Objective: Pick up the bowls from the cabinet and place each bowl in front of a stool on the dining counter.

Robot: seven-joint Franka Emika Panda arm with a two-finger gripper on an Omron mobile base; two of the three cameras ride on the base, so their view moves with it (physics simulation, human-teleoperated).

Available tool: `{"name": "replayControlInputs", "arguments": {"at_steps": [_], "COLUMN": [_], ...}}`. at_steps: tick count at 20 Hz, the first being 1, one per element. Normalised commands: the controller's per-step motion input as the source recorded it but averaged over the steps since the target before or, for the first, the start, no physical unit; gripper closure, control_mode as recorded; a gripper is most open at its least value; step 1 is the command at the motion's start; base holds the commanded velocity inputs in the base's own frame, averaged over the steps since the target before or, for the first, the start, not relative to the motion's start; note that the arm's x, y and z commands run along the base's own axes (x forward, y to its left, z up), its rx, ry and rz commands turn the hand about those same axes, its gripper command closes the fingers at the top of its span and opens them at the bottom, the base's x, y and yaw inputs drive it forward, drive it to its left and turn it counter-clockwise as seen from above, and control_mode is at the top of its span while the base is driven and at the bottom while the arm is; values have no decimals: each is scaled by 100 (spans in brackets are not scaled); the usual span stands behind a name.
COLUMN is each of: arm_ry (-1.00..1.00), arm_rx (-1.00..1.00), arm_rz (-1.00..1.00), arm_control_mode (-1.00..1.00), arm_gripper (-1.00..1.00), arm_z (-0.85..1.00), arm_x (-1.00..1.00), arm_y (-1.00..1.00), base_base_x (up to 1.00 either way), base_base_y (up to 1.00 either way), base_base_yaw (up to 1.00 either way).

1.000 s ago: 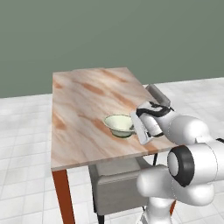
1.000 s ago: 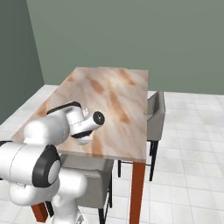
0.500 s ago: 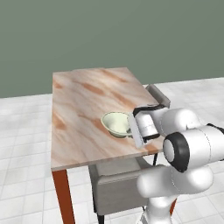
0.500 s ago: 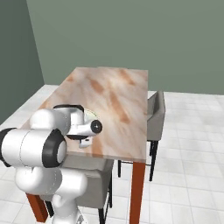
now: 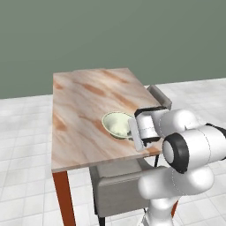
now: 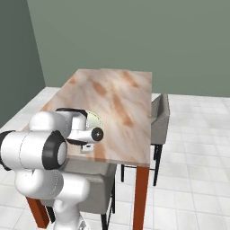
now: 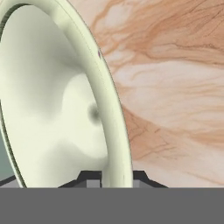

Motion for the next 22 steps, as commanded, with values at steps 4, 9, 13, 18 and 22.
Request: {"name": "replayControlInputs", "arguments": {"at_steps": [4, 9, 13, 18, 22], "arm_ry": [0, 0, 0, 0, 0], "arm_rx": [0, 0, 0, 0, 0], "arm_rz": [0, 0, 0, 0, 0], "arm_control_mode": [-100, -100, -100, -100, -100], "arm_gripper": [100, -100, -100, -100, -100], "arm_z": [0, 0, 0, 0, 0], "arm_x": [0, 0, 0, 0, 3], "arm_y": [0, 0, 0, 0, -3], "base_base_x": [0, 0, 0, 0, 0], "base_base_y": [0, 0, 0, 0, 0], "base_base_yaw": [0, 0, 0, 0, 0]}}
